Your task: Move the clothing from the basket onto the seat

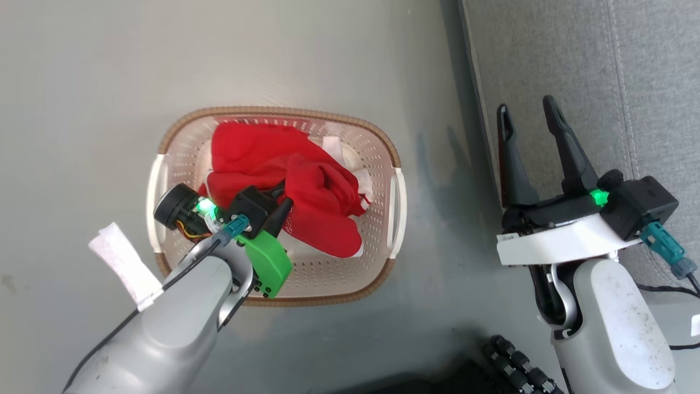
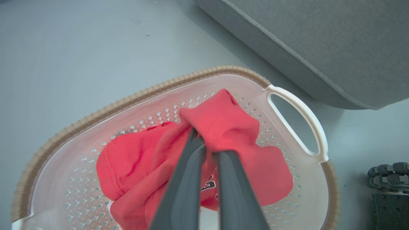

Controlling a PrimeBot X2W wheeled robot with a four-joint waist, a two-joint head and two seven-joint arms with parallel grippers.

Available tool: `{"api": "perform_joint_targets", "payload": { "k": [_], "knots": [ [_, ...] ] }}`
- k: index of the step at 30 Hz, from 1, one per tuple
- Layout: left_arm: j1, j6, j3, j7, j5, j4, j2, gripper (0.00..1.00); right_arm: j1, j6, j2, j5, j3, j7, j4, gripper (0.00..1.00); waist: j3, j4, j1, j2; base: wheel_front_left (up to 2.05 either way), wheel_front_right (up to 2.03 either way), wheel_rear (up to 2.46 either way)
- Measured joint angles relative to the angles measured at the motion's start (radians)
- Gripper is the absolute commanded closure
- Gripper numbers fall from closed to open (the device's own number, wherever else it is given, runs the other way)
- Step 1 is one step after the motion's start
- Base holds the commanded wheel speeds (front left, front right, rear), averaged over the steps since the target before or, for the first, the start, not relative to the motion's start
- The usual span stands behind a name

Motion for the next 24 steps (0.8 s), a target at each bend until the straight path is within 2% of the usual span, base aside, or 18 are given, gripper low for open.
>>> {"api": "perform_joint_targets", "payload": {
  "k": [11, 24],
  "knots": [
    [0.168, 0.022, 0.269, 0.0, -0.008, -0.207, -0.048, 1.0, 0.069, 0.0, 0.0, -0.052, -0.02, 0.002, 0.035, 0.0, -0.18, 0.067, 0.0, 0.0, 0.0, 0.0, 0.0],
    [0.301, -0.004, 0.533, 0.0, 0.071, -0.437, -0.125, 1.0, 0.144, 0.0, 0.0, -0.071, -0.023, 0.072, 0.029, 0.0, -0.383, 0.129, 0.0, 0.0, 0.0, 0.0, 0.0]
  ]
}}
